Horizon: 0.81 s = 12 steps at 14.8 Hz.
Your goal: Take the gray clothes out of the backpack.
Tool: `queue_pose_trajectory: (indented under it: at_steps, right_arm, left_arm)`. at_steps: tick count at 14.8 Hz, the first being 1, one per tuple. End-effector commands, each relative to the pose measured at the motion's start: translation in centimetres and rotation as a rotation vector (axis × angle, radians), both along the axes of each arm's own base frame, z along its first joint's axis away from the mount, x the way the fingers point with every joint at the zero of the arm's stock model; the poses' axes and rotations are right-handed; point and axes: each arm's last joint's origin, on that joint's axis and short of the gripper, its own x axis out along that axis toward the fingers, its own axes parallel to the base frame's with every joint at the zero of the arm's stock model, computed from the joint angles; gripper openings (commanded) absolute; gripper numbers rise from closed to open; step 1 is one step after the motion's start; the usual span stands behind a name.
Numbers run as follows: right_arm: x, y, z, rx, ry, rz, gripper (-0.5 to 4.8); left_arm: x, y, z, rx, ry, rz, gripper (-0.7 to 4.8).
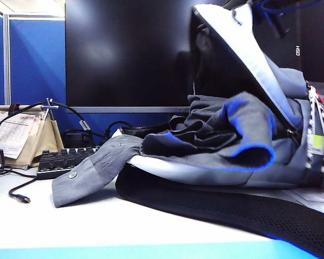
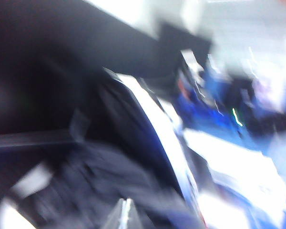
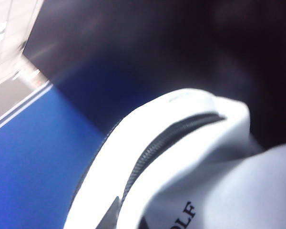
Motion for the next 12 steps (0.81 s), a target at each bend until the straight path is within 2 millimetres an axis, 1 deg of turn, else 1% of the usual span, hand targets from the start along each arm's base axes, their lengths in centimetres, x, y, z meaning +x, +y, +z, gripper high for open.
queue_pose_trajectory:
  at_steps: [1,3,4,5,6,7,9,11,12]
  right_arm:
    - [-0.4,-0.1,1.7,0.07,-0.081,0.02,-0.06]
    - [-0.5,-0.2,2.0,0.089,-0.102,0.031,-0.06]
    - [-0.6,-0.2,2.1,0.098,-0.101,0.042,-0.06]
    - [-0.6,-0.2,2.1,0.104,-0.093,0.066,-0.06]
    - [-0.7,-0.1,2.1,0.1,-0.092,0.09,-0.06]
    - [-0.7,-0.1,2.1,0.097,-0.092,0.107,-0.06]
    - [-0.7,-0.1,2.1,0.108,-0.079,0.112,-0.06]
    - [-0.7,-0.1,2.1,0.108,-0.078,0.114,-0.06]
    - [-0.7,-0.1,2.0,0.107,-0.074,0.113,-0.06]
  left_arm:
    - [4.2,-4.7,2.0,0.318,-0.013,-0.18,0.03]
    - [8.9,-9.0,1.9,0.52,-0.029,-0.133,2.04]
    - [11.6,-10.5,1.4,0.564,0.003,-0.111,2.65]
    - [14.3,-12.1,0.5,0.583,0.041,-0.131,3.51]
    - [16.3,-13.5,-0.2,0.591,0.057,-0.157,4.79]
    - [18.1,-14.7,-0.9,0.599,0.075,-0.175,4.79]
    - [20.7,-16.9,-1.9,0.588,0.09,-0.238,4.79]
    - [22.5,-19.0,-2.1,0.565,0.072,-0.339,4.79]
    - [23.3,-20.0,-2.3,0.554,0.077,-0.359,4.79]
